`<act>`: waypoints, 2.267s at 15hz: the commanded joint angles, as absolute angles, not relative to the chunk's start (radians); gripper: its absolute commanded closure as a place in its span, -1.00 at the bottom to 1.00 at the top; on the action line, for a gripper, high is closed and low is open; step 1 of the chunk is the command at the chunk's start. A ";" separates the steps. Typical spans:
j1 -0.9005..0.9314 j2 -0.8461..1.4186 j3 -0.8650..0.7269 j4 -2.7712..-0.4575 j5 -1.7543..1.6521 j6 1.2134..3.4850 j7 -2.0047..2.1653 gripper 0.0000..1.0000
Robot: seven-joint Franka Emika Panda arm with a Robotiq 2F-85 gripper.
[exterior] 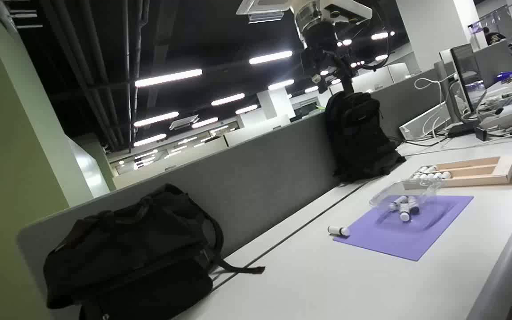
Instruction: Open the lid on the clear container
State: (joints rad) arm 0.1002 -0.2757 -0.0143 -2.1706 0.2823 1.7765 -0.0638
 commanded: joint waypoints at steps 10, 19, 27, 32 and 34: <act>0.064 -0.305 -0.033 -2.232 0.346 1.847 -0.113 -1.00; -0.092 -0.272 -0.200 -2.471 0.505 2.095 -0.233 -1.00; -0.111 -0.243 -0.206 -2.470 0.490 2.067 -0.237 -1.00; -0.139 -0.204 -0.257 -2.490 0.537 2.110 -0.317 -1.00; -0.162 -0.162 -0.299 -2.491 0.586 2.129 -0.381 -1.00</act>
State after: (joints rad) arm -0.1308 -0.2170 -0.2444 -2.4881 0.5205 2.1055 -0.2924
